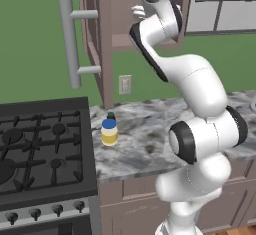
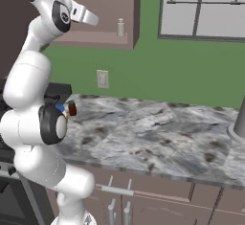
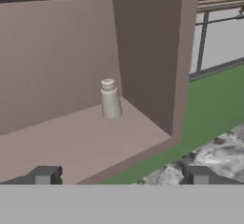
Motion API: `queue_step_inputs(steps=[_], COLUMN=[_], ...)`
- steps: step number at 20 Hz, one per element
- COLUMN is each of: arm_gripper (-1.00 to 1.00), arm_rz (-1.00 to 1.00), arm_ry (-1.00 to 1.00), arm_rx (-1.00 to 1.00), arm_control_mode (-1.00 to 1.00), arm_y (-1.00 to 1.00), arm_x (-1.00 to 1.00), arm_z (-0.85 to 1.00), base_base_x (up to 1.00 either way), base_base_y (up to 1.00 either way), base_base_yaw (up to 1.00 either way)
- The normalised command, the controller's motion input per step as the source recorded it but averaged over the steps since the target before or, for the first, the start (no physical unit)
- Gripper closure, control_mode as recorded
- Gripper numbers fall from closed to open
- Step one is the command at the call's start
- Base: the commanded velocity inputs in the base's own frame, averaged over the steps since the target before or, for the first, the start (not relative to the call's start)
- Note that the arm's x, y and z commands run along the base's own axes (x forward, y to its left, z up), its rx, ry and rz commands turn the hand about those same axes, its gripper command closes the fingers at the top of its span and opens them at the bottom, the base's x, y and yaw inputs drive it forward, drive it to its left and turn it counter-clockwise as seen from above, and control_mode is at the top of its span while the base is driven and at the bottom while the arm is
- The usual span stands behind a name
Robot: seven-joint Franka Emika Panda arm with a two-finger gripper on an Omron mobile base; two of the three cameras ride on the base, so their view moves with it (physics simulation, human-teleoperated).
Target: Collect the paprika, mayonnaise, and shaker from the cabinet and place them next to the stove.
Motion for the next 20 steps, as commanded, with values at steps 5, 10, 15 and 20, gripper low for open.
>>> queue_step_inputs(steps=[5,10,15,20], arm_gripper=[-1.00,-1.00,-1.00,-1.00], arm_rz=[-0.01,0.00,0.00,0.00], arm_ry=[0.07,-0.01,-0.08,-0.07], arm_rx=[0.00,0.01,0.03,0.05], arm_control_mode=[-1.00,-1.00,-1.00,-1.00], arm_y=[0.00,0.00,0.00,0.00], arm_x=[0.37,0.26,0.23,0.24], arm_z=[0.00,0.00,0.00,0.00], base_base_x=[0.00,0.00,0.00,0.00], base_base_y=[0.00,0.00,0.00,0.00], base_base_yaw=[0.00,0.00,0.00,0.00])
